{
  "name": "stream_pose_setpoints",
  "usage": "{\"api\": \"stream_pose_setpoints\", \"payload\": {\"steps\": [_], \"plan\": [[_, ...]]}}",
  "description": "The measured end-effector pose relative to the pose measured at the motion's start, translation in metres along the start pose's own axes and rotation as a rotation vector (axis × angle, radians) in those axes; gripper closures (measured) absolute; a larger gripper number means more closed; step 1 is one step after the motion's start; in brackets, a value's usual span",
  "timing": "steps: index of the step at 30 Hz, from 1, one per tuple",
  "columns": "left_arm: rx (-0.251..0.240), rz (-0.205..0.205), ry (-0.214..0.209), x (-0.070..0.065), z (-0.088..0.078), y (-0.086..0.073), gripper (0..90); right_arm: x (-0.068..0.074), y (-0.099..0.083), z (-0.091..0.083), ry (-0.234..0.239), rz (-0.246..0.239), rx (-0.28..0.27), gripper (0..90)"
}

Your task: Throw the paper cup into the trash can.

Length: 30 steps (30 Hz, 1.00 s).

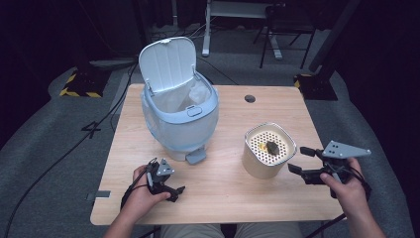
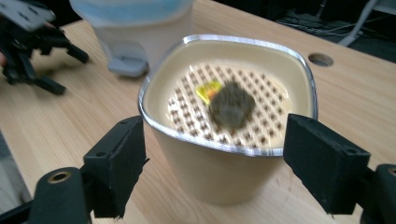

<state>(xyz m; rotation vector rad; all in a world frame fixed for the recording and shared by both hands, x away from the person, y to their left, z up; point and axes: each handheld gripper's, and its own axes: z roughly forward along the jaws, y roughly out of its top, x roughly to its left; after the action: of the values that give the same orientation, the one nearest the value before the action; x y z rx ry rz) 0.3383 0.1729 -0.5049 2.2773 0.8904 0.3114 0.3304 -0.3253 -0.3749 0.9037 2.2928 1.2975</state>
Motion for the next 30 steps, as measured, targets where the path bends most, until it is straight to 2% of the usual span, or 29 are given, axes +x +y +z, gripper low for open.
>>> {"api": "stream_pose_setpoints", "payload": {"steps": [5,12,14,16,18,21,24,26,30], "plan": [[-0.006,-0.014,0.004,0.000,-0.001,-0.001,1.7,-0.002,-0.037,0.010,-0.020,0.027,0.039,21.5],[-0.014,-0.024,0.014,-0.001,-0.001,-0.001,4.3,-0.006,-0.072,0.030,-0.027,0.071,0.030,21.6],[-0.014,-0.022,0.013,0.000,-0.002,-0.001,4.7,-0.008,-0.078,0.036,-0.011,0.068,0.061,21.1],[-0.017,-0.018,0.011,0.000,-0.002,-0.002,5.9,-0.009,-0.084,0.041,-0.039,0.060,0.093,21.2],[-0.025,-0.016,0.012,0.000,-0.003,-0.002,8.3,-0.010,-0.090,0.045,-0.043,0.067,0.113,20.8],[-0.043,-0.042,0.031,0.001,-0.005,-0.003,18.0,-0.013,-0.098,0.050,-0.052,0.084,0.131,20.8],[-0.038,-0.055,0.031,0.002,-0.007,-0.003,18.2,-0.017,-0.104,0.054,-0.071,0.095,0.147,20.8],[-0.030,-0.048,0.036,0.003,-0.009,-0.002,18.5,-0.017,-0.106,0.056,-0.079,0.089,0.160,20.7],[-0.064,-0.078,0.026,0.005,-0.018,0.001,20.3,-0.017,-0.109,0.060,-0.095,0.061,0.188,19.7]]}}
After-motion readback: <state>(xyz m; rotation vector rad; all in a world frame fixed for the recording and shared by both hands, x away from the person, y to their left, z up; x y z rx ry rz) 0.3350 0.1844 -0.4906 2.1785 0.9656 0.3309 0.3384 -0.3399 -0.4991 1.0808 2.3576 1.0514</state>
